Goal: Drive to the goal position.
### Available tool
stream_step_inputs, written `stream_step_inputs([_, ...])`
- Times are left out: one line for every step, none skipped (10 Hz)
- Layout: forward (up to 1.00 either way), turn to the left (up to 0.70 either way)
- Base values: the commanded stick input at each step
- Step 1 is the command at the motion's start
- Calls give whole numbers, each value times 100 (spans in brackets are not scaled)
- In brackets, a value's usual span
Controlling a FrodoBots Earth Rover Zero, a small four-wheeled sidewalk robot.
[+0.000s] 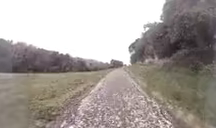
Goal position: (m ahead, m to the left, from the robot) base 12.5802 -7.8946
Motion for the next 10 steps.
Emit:
stream_step_inputs([60, 0])
stream_step_inputs([60, 0])
stream_step_inputs([60, 0])
stream_step_inputs([60, 0])
stream_step_inputs([60, 0])
stream_step_inputs([60, 0])
stream_step_inputs([60, 0])
stream_step_inputs([60, 0])
stream_step_inputs([60, 0])
stream_step_inputs([60, 0])
